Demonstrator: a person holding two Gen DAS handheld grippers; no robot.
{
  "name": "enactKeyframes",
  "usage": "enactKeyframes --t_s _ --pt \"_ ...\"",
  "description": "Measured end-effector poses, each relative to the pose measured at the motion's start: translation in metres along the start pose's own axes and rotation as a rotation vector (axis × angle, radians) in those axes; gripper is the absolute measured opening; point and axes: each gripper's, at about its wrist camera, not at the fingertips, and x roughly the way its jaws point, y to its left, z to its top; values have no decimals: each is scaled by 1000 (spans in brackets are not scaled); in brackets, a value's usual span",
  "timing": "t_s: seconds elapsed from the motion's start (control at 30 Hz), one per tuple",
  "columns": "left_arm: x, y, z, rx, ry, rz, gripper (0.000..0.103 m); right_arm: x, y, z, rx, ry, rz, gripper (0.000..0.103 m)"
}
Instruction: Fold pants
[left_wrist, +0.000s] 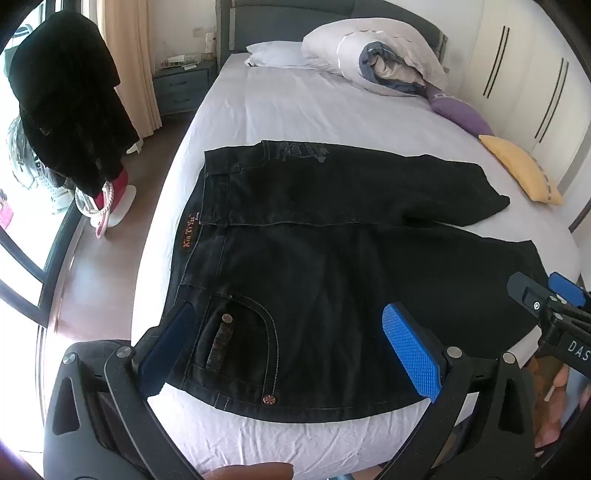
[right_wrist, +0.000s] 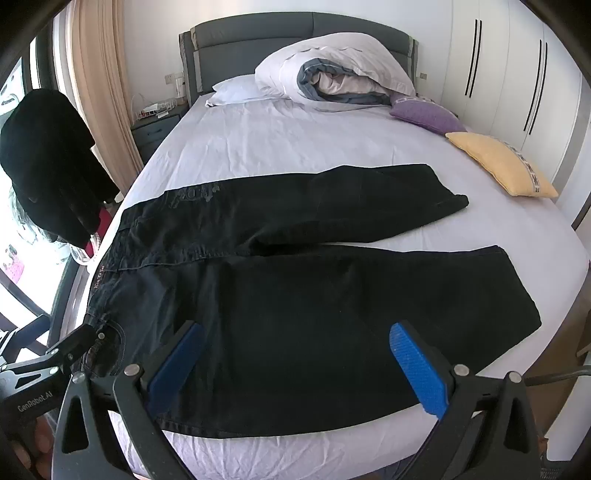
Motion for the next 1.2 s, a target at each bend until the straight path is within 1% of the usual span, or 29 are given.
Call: enactKeyframes --t_s 0.13,0.17,0.2,0.73,1.2 --pt "1 -3 1 6 -3 -8 103 -1 4 0 -3 0 5 103" --pt "0 2 -2 -10 -8 -8 103 -1 5 0 -4 0 5 103" --pt "0 2 -2 -9 -8 -8 103 0 0 -1 -4 1 3 103" --pt "-1 3 -1 -10 -9 0 103 7 5 -6 -4 24 -3 103" --pt "-2 2 -2 -10 -9 2 103 8 5 -8 -3 27 -3 103"
